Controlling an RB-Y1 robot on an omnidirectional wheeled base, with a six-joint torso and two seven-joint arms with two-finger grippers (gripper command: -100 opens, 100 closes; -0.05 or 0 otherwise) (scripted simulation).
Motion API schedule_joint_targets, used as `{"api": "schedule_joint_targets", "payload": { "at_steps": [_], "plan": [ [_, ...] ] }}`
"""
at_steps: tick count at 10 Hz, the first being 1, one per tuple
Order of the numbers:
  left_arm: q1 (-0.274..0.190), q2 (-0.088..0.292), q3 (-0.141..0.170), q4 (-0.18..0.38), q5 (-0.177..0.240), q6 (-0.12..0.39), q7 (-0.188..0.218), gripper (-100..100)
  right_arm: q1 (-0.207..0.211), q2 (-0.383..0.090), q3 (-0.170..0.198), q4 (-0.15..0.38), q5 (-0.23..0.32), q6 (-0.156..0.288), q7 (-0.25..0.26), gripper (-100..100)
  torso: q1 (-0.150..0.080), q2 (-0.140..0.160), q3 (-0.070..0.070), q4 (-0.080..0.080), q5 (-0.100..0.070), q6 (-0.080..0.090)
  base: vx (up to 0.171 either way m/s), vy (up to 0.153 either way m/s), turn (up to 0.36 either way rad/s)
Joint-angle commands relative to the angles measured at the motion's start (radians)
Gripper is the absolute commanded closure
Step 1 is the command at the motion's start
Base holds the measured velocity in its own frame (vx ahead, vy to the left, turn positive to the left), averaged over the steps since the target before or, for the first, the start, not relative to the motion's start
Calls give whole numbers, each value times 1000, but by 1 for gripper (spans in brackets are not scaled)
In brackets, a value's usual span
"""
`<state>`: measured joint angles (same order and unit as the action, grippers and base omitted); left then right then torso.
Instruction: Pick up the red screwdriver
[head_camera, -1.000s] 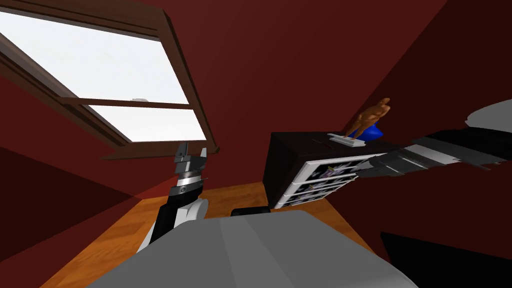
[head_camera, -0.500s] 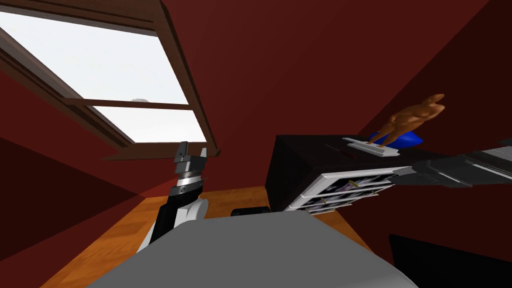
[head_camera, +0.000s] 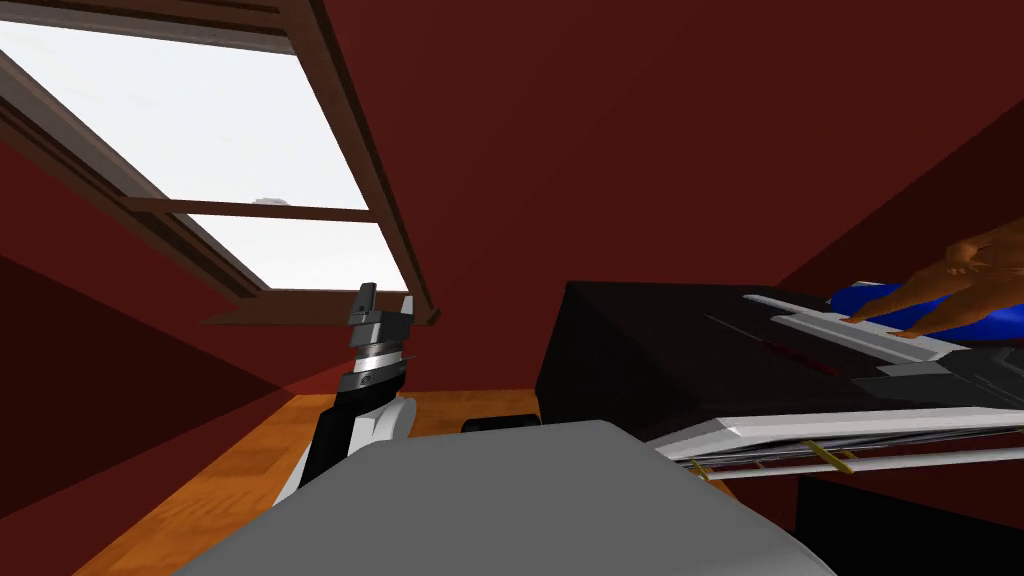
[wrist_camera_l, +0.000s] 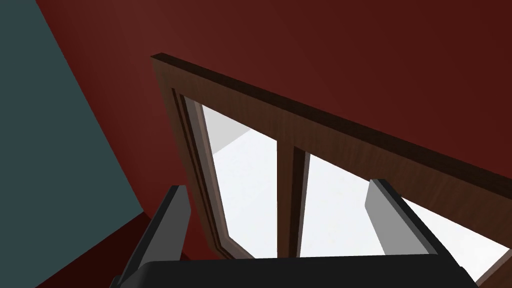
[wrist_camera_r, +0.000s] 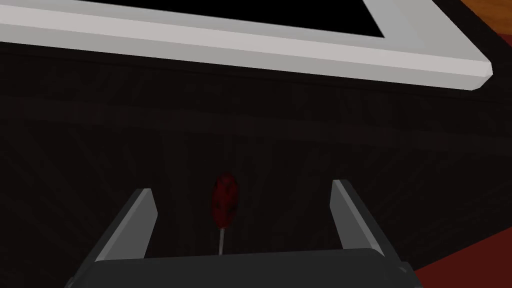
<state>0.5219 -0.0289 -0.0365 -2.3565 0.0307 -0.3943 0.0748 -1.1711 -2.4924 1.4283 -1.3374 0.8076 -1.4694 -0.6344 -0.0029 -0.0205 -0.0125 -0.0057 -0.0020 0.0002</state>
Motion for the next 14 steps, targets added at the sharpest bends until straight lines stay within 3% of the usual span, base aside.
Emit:
{"api": "schedule_joint_targets", "payload": {
  "at_steps": [1,2,3,4,8,9,10,14],
  "plan": [
    [0,0,0,0,0,0,0,0,-19,-23,21,-10,4,1,-10,-100,0,0,0,0,0,0,252,-57,115],
    [0,0,0,0,0,0,0,0,-11,-11,10,0,3,-3,-5,-100,0,2,1,0,0,0,104,-27,26],
    [0,0,0,0,0,0,0,0,-12,-12,11,-1,3,-3,-6,0,2,9,5,2,1,0,21,-6,3],
    [0,0,0,0,0,0,0,0,-1,21,17,9,-6,23,-3,-100,4,15,9,4,1,1,-7,6,-67],
    [-1,0,0,0,0,0,0,0,24,97,33,33,-27,84,6,-100,7,23,14,6,2,1,-38,24,-56],
    [-1,0,0,0,0,0,0,0,20,81,27,32,-23,66,6,-100,7,24,14,6,2,1,-17,8,-4],
    [-1,0,0,0,0,0,0,0,20,83,26,33,-24,70,6,100,6,23,14,6,1,2,0,0,0],
    [-1,0,0,0,0,0,0,0,21,82,26,33,-24,70,5,100,4,22,13,6,1,1,0,0,0]
  ]
}}
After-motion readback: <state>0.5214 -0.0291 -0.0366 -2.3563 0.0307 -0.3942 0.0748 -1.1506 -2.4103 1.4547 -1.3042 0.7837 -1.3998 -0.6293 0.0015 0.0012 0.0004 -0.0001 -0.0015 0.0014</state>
